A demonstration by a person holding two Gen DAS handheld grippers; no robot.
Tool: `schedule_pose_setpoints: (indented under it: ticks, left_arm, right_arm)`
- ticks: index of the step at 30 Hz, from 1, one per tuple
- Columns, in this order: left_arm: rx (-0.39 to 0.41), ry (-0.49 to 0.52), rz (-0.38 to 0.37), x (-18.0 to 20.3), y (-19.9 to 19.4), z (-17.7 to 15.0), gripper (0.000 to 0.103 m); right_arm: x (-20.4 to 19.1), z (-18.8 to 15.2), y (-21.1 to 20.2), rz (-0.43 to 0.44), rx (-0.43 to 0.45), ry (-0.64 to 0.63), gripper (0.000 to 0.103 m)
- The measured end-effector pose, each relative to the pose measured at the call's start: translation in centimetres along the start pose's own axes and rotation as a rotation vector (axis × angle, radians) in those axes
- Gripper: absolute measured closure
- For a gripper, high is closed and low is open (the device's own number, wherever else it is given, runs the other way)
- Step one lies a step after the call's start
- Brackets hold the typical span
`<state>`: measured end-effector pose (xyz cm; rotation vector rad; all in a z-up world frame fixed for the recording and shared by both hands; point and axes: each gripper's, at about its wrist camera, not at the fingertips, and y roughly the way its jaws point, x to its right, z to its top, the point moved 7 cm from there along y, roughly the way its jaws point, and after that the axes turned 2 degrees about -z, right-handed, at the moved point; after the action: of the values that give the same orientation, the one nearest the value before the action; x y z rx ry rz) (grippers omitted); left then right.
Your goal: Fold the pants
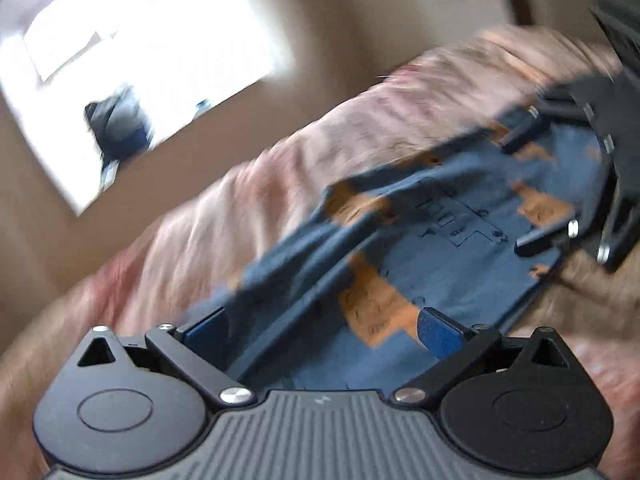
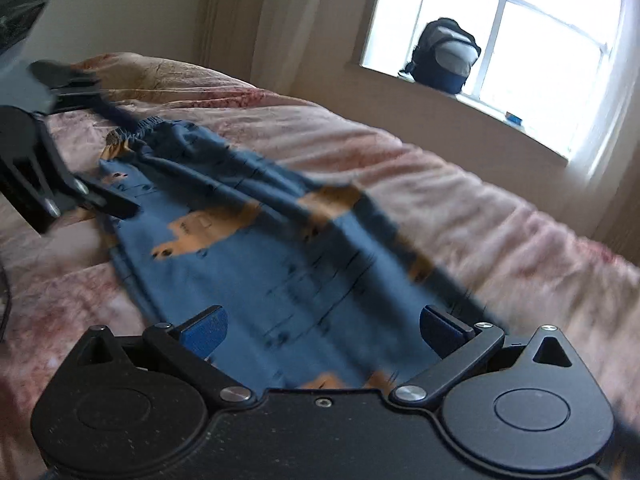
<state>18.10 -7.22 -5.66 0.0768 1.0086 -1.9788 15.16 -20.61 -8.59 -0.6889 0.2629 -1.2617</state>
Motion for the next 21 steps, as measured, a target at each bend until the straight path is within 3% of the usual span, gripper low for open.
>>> schedule_pose_setpoints:
  ticks: [1,3,7,9,14,17,21]
  left_arm:
    - [0.012,0.035,-0.020,0.3,0.5,0.7,0.001]
    - [-0.023,0.025,-0.150,0.9,1.7,1.5,0.001]
    - [-0.243,-0.079,-0.413,2.7,4.3,-0.8,0.009]
    - [-0.231,-0.102,-0.468,3.3,3.8,-1.9,0.007]
    - [-0.231,-0.082,-0.512,3.9,2.5,-2.3,0.006]
    - [-0.194,-0.155,-0.550,0.9,1.8,-0.1,0.009]
    - [-0.104,-0.267,-0.378,-6.3,3.0,3.6,0.005]
  right_arm:
    - [0.1,-0.2,0.0,-0.007,0.002,0.032,0.001]
    - [1.1,-0.2,0.2,-0.026,0.007,0.110,0.001]
    - [3.3,-2.1,1.4,-0.109,-0.081,0.193,0.001]
    - [3.9,-3.8,1.4,-0.125,-0.114,0.214,0.001]
    - [4.6,-5.6,-0.4,-0.099,-0.078,0.263,0.001]
    - [5.1,-5.1,-0.9,-0.098,-0.067,0.278,0.001]
    - [5.3,-2.9,-0.6,-0.082,-0.030,0.262,0.001]
